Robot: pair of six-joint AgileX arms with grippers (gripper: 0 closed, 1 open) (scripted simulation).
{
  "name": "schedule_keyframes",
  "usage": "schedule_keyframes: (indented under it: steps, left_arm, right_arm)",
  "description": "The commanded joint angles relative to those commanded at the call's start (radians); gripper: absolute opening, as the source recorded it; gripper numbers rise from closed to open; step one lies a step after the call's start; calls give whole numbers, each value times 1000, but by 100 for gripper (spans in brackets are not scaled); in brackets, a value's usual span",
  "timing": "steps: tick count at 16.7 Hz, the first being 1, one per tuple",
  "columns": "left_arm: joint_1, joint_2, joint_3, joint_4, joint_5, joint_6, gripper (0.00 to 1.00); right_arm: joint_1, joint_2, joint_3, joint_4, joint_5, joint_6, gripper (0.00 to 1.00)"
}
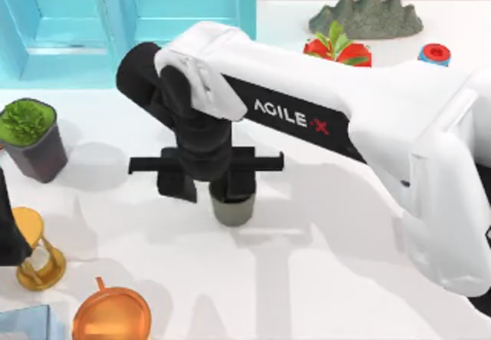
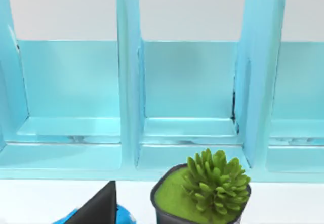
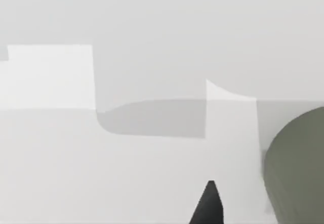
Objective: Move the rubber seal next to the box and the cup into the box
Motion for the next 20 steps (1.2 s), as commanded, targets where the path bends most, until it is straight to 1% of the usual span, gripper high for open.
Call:
schedule_keyframes:
  steps: [3, 4, 14, 16, 20]
  left_arm:
    - [0, 0, 0, 0, 0, 0, 100]
    - [0, 0, 0, 0, 0, 0, 100]
    - [0, 0, 0, 0, 0, 0, 100]
    - [0, 0, 0, 0, 0, 0, 100]
    - [0, 0, 0, 0, 0, 0, 100]
  right_arm:
    - [0, 0, 0, 0, 0, 0, 2]
    - [0, 0, 0, 0, 0, 0, 0]
    - [-7, -17, -14, -5, -1, -6, 0]
    - [-36, -77, -57, -20, -3, -28, 0]
    - [-106, -282, -182, -71, -10, -105, 0]
